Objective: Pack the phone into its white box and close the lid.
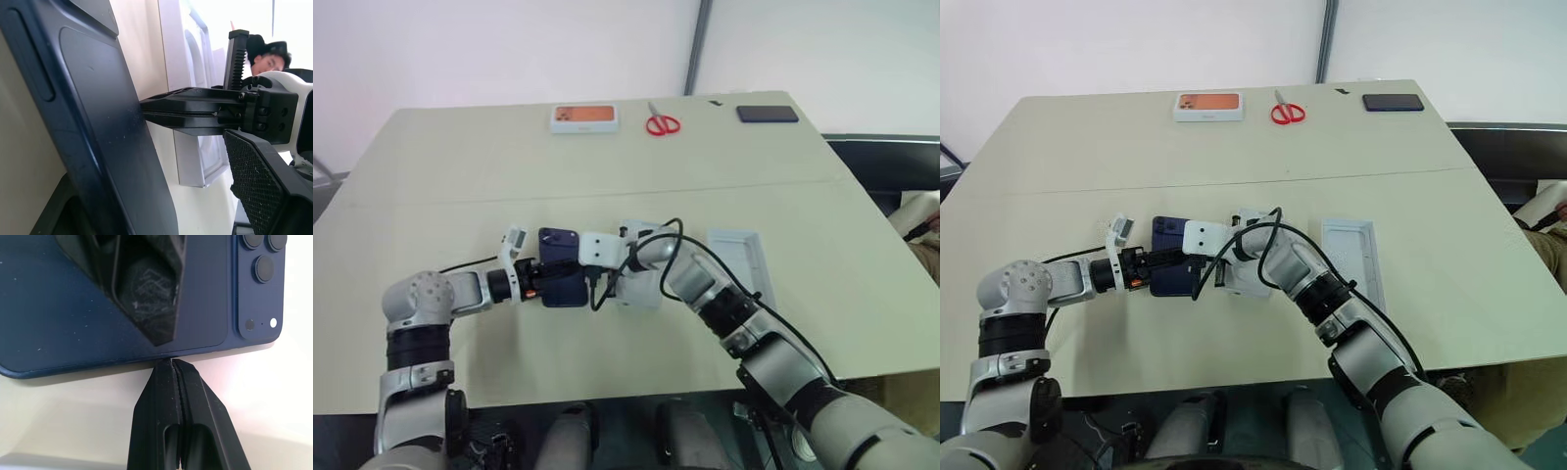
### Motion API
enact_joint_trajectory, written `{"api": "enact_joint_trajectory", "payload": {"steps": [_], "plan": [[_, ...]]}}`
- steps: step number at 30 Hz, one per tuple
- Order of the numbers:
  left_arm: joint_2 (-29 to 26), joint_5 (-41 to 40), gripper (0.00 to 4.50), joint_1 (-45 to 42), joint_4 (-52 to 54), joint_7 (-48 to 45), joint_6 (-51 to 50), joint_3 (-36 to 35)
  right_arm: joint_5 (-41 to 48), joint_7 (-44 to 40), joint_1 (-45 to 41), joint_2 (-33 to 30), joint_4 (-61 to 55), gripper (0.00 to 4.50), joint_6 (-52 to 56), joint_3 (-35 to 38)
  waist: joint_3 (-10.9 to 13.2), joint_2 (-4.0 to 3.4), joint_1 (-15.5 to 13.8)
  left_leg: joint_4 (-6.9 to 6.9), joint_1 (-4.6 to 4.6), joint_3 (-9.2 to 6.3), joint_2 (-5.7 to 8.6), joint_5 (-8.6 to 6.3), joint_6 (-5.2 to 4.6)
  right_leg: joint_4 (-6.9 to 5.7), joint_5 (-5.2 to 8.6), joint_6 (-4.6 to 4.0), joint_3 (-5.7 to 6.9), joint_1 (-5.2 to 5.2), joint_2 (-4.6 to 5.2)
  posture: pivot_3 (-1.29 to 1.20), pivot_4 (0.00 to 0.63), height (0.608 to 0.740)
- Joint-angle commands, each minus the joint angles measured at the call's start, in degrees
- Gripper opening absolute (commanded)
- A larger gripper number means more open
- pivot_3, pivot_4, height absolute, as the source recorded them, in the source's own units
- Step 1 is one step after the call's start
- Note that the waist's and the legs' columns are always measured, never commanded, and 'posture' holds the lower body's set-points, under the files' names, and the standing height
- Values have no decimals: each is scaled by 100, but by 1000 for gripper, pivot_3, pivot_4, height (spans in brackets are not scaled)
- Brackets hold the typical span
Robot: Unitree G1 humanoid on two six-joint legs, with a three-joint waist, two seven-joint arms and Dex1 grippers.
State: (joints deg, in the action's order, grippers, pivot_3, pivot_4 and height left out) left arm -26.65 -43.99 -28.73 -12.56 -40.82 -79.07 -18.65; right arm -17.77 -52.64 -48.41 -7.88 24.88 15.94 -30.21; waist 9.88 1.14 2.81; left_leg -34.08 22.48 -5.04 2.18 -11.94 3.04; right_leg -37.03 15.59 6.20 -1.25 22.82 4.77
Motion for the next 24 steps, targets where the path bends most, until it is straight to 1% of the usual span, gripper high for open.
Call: {"api": "enact_joint_trajectory", "payload": {"steps": [1, 12, 15, 18, 21, 22, 23, 24], "plan": [[-112, -38, 3400, 57, 9, 46, 105, -126, -11, -33, 29, 31, 47, 42, 0, -101, 0, 0, -9, 0, 0, 0, 0, 1, 1, 0, 0, -1, 0, 0, 0, 0, 150, 740], [-331, -238, 3400, 246, 29, 43, 212, -369, -15, -48, 64, 13, -7, 42, 26, -117, 0, 0, -10, 0, 0, 0, -2, 1, 1, 0, 0, -2, -2, 1, -1, 0, 150, 740], [-284, -313, 3400, 245, 12, 110, 167, -508, -12, -58, 75, 15, -23, 42, 38, -123, 0, 0, -14, 0, 0, -1, -2, 0, 1, 0, 0, -2, -2, 1, 0, 0, 150, 740], [-192, -358, 3400, 352, 79, 149, 175, -482, -10, -64, 76, 15, -28, 42, 34, -126, 0, 0, -11, 0, 0, -1, -3, 0, 1, 0, 0, -2, -2, 1, 0, 0, 150, 740], [-37, -474, 2629, 389, 139, 235, 122, -507, -11, -72, 79, 14, -27, 0, 31, -133, 0, 0, -21, 0, 0, -1, -3, 0, 1, 1, 0, -2, -2, 0, 0, 0, 150, 740], [-24, -494, 2096, 403, 163, 222, 111, -493, -13, -76, 75, 14, -24, 0, 29, -136, 0, 1, -24, 0, 0, -1, -3, 0, 1, 1, 0, -2, -2, 0, 1, 0, 150, 740], [-11, -517, 1675, 418, 175, 216, 97, -507, -12, -80, 70, 16, -22, 0, 30, -136, 1, 2, -22, 0, 0, -1, -3, 0, 1, 1, 0, -2, -2, 0, 1, 0, 150, 740], [-2, -536, 1675, 424, 162, 217, 81, -540, -10, -81, 64, 21, -18, 0, 31, -135, 1, 2, -21, 0, 0, -1, -3, 0, 1, 1, 0, -2, -2, 0, 1, 0, 150, 740]]}}
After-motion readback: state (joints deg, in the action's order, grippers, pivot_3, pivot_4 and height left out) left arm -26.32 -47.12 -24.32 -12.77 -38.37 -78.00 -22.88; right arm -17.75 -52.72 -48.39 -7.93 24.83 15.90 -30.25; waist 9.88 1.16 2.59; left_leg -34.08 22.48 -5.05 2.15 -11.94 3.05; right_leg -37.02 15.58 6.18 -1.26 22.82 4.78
